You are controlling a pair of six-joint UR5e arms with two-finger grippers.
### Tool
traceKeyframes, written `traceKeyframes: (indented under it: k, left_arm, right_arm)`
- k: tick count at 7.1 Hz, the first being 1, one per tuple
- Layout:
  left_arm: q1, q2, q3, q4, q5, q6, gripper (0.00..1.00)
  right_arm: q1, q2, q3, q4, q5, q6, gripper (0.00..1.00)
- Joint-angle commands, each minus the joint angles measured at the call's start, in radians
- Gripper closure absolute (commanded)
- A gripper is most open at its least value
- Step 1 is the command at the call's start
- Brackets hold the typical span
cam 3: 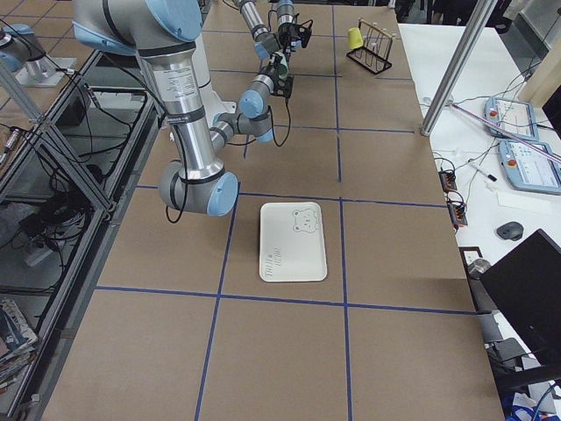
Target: Left arm grabs green cup and hands to right arm on tray
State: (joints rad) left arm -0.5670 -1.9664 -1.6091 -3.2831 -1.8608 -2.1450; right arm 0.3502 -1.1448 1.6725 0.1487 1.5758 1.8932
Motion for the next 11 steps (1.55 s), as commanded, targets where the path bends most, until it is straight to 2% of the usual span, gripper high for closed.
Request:
traceKeyframes:
  k: [1, 2, 3, 4, 5, 6, 7, 8, 9, 10, 11]
  left_arm:
    - [-0.078, -0.015, 0.000, 0.264, 0.009, 0.008, 0.00]
    - [-0.097, -0.016, -0.003, 0.443, 0.002, 0.101, 0.00]
    - [-0.103, -0.009, -0.005, 0.589, -0.001, 0.286, 0.00]
    - [-0.123, -0.002, -0.012, 0.782, -0.001, 0.441, 0.00]
    - [-0.142, 0.000, -0.050, 1.007, -0.014, 0.591, 0.00]
    - [-0.148, 0.024, -0.124, 1.239, -0.012, 0.770, 0.00]
    - [-0.161, 0.058, -0.214, 1.469, -0.011, 0.970, 0.00]
    - [-0.183, 0.101, -0.297, 1.637, -0.012, 1.140, 0.00]
    - [-0.232, 0.186, -0.361, 1.702, -0.018, 1.324, 0.00]
    - [-0.322, 0.264, -0.376, 1.702, -0.084, 1.446, 0.00]
    - [-0.437, 0.376, -0.371, 1.688, -0.201, 1.644, 0.00]
  right_arm:
    - [0.062, -0.007, 0.000, -0.164, 0.032, -0.023, 1.00]
    - [0.114, -0.006, 0.006, -0.343, 0.111, -0.070, 1.00]
    - [0.184, -0.004, 0.009, -0.521, 0.218, -0.142, 1.00]
    - [0.252, 0.005, 0.035, -0.772, 0.318, -0.216, 1.00]
    - [0.269, 0.005, 0.114, -1.066, 0.331, -0.344, 1.00]
    - [0.276, 0.007, 0.201, -1.385, 0.329, -0.502, 1.00]
    - [0.289, 0.005, 0.296, -1.651, 0.329, -0.681, 1.00]
    - [0.314, -0.003, 0.361, -1.804, 0.331, -0.812, 1.00]
    - [0.350, -0.027, 0.393, -1.884, 0.332, -0.950, 1.00]
    - [0.418, -0.091, 0.400, -1.884, 0.348, -1.080, 1.00]
    - [0.508, -0.171, 0.404, -1.881, 0.422, -1.228, 1.00]
